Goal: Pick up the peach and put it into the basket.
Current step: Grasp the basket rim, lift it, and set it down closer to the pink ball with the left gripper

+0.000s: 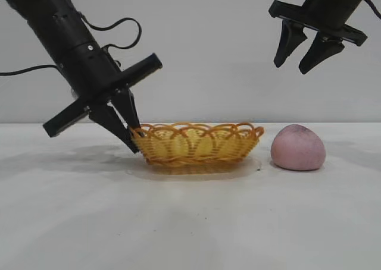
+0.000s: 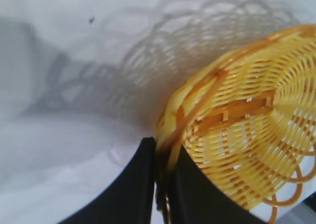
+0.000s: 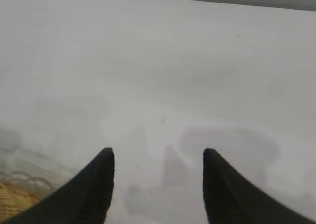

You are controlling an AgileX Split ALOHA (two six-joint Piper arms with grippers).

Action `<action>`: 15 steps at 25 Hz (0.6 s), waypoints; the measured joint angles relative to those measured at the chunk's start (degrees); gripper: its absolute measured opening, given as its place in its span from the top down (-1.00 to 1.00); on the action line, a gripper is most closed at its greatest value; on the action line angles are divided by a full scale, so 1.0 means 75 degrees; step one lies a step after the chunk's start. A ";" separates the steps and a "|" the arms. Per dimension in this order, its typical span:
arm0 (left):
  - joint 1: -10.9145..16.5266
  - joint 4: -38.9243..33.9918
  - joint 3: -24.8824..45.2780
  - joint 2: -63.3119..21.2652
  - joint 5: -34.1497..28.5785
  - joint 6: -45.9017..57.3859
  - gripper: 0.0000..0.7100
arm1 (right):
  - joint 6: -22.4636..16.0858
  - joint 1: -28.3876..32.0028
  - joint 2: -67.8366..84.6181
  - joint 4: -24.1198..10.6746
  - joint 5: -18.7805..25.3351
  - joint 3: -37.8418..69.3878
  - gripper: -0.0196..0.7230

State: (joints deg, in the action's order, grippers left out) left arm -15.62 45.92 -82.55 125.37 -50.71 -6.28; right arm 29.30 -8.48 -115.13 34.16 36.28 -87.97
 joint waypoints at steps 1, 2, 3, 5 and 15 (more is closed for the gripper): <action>-0.0031 0.0094 0.0083 -0.0019 0.0071 -0.0089 1.00 | 0.0000 0.0000 0.0000 0.0000 0.0000 0.0000 0.03; -0.0043 0.0182 0.0115 -0.0035 0.0127 -0.0176 1.00 | 0.0000 0.0000 0.0000 0.0000 0.0000 0.0000 0.03; -0.0043 0.0216 0.0135 -0.0035 0.0207 -0.0207 1.00 | 0.0000 0.0000 0.0000 0.0000 0.0000 0.0000 0.03; -0.0043 0.0269 0.0154 -0.0035 0.0328 -0.0238 1.00 | 0.0000 0.0000 0.0000 0.0019 0.0000 0.0000 0.03; -0.0043 0.0270 0.0152 -0.0066 0.0382 -0.0237 0.02 | 0.0010 0.0000 0.0000 0.0023 0.0181 0.0000 0.03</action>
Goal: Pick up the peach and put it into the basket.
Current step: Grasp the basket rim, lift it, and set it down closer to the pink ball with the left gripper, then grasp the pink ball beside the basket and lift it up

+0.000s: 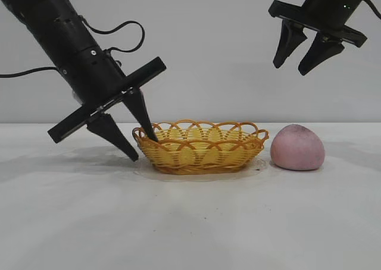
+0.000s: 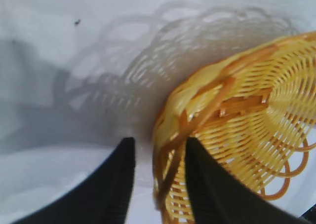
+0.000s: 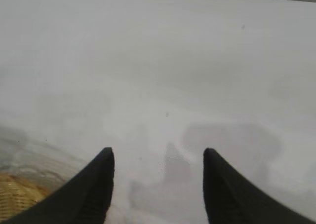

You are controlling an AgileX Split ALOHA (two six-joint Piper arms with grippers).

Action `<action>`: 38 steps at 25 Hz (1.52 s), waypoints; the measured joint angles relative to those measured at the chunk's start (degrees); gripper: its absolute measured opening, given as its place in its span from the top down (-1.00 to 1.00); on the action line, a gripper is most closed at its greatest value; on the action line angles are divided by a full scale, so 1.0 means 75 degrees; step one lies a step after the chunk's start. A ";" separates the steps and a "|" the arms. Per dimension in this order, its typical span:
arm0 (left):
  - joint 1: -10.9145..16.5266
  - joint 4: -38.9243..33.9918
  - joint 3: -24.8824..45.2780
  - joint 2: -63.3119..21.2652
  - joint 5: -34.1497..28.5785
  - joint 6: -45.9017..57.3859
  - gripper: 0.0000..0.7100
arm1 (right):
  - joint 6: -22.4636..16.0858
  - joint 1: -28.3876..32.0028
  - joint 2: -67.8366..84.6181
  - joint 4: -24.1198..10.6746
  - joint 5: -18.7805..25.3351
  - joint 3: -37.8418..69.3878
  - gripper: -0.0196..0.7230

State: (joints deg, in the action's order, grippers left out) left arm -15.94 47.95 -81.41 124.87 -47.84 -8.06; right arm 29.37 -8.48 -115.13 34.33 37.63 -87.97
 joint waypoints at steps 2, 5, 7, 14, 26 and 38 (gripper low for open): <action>0.0000 -0.0158 0.0000 -0.0036 -0.0078 0.0000 -0.18 | 0.0000 0.0000 0.0000 0.0000 0.0046 0.0000 0.03; 0.0000 -0.0590 0.0000 -0.0298 -0.0270 -0.0002 -0.19 | 0.0020 0.0000 0.0000 -0.0089 0.0289 0.0000 0.03; 0.0015 -0.1137 0.0000 -0.0593 -0.0400 -0.0002 -0.19 | 0.0128 0.0000 0.0000 -0.0177 0.0554 0.0000 0.03; 0.0120 -0.3376 0.0000 -0.1684 -0.1056 -0.0002 -0.25 | 0.0369 0.0000 0.0000 -0.0264 0.1432 0.0000 0.03; 0.0120 -0.7629 0.0005 -0.4009 -0.2957 0.1155 -0.25 | 0.0381 0.0000 0.0000 -0.0341 0.1582 0.0000 0.03; 0.1651 -0.7313 0.0939 -0.5957 -0.3011 0.1122 -0.25 | 0.0398 0.0000 0.0000 -0.0360 0.1588 0.0000 0.03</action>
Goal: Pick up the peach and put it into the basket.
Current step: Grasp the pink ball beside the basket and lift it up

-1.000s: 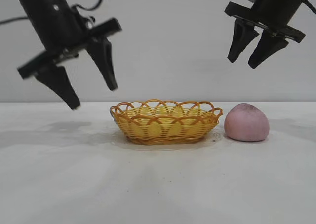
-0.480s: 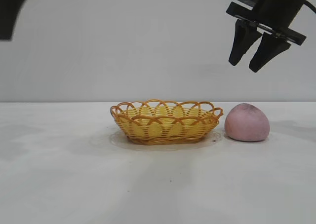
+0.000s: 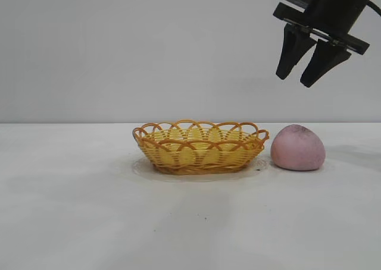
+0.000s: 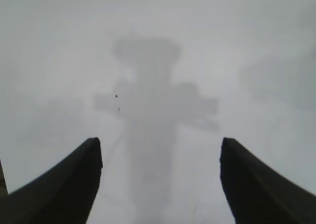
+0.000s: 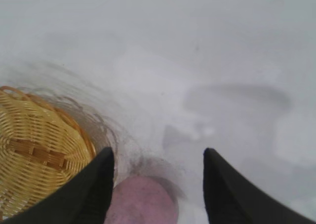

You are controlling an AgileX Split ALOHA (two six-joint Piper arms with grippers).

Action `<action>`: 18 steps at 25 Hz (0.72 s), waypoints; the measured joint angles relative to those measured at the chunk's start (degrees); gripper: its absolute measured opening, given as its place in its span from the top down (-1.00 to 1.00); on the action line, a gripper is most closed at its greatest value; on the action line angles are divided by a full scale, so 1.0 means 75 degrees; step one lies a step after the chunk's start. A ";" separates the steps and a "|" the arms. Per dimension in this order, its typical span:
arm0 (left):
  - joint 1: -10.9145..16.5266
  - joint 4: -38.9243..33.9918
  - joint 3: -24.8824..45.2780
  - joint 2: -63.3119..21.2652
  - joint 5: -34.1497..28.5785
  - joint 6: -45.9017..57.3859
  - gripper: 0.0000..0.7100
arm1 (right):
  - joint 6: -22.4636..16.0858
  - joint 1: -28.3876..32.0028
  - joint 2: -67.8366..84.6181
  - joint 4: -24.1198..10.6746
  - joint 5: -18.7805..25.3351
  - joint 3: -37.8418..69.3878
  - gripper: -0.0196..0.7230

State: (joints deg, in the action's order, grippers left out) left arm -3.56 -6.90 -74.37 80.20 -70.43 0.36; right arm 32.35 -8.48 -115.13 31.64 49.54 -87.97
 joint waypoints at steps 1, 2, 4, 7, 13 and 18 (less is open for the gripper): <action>0.0142 0.0032 0.0135 -0.0128 -0.0012 -0.0047 -0.25 | 0.0000 0.0000 0.0000 0.0000 -0.0015 0.0000 0.03; 0.0288 0.0049 0.0254 -0.0278 -0.0012 -0.0073 -0.25 | 0.0000 0.0000 0.0000 0.0000 -0.0029 0.0000 0.03; 0.0456 0.0168 0.0585 -0.0570 -0.0018 -0.0128 -0.25 | 0.0000 0.0000 0.0000 0.0000 -0.0041 0.0000 0.03; 0.0484 0.0235 0.1210 -0.1125 -0.0018 -0.0128 -0.25 | 0.0000 0.0000 0.0000 0.0000 -0.0046 0.0000 0.03; 0.0484 0.0302 0.2637 -0.2633 -0.0030 0.0024 -0.25 | 0.0000 0.0000 0.0000 0.0000 -0.0059 0.0000 0.03; 0.0484 0.0585 0.3736 -0.4387 -0.0085 0.0115 -0.25 | 0.0000 0.0000 0.0000 0.0000 -0.0076 0.0000 0.03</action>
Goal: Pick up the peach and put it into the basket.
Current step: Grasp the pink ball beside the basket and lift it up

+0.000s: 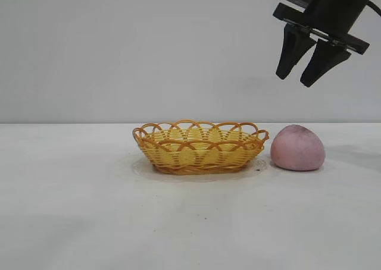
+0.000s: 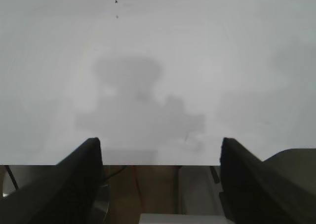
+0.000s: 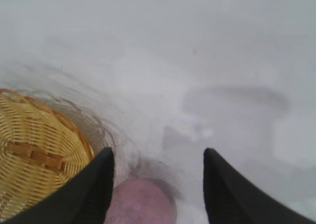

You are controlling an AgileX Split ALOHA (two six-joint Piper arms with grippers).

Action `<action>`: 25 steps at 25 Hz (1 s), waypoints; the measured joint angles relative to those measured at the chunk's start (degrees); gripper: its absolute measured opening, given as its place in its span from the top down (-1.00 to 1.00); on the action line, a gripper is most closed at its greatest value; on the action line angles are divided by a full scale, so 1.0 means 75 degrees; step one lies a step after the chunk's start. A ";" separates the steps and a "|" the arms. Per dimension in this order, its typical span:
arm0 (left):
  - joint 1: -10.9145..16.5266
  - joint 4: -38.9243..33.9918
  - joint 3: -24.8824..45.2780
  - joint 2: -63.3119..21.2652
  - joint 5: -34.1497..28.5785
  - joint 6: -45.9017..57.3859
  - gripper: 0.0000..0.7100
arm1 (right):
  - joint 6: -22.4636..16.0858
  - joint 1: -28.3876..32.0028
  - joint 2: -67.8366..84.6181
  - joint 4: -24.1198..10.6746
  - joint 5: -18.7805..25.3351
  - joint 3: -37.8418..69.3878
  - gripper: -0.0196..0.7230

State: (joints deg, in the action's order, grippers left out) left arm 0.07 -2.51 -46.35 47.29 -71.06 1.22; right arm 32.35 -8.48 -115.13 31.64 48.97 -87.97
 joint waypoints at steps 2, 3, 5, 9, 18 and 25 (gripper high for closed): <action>0.0000 0.0086 0.0395 -0.0751 -0.0033 0.0003 -0.25 | 0.0031 0.0000 0.0000 0.0000 0.0001 0.0000 0.03; 0.0000 0.0128 0.0572 -0.1185 -0.0053 0.0016 -0.25 | 0.0031 0.0000 0.0000 0.0000 0.0001 0.0000 0.03; 0.0000 0.0193 0.0840 -0.2012 -0.0072 0.0016 -0.25 | 0.0043 0.0000 0.0000 0.0000 0.0001 0.0000 0.03; 0.0000 0.0191 0.1337 -0.3652 -0.0124 0.0020 -0.25 | 0.0061 0.0000 0.0000 0.0000 0.0001 0.0000 0.03; 0.0000 0.0191 0.1988 -0.6430 -0.0312 0.0020 -0.25 | 0.0077 0.0000 0.0000 -0.0008 -0.0019 0.0000 0.03; 0.0000 0.0197 0.2285 -0.6447 0.0564 -0.0213 -0.25 | 0.0077 0.0012 -0.0028 -0.0008 -0.0071 0.0000 0.03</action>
State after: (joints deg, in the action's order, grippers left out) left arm 0.07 -1.03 -29.21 -1.06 -66.84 -0.38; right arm 32.93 -8.39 -115.34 31.58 48.44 -87.97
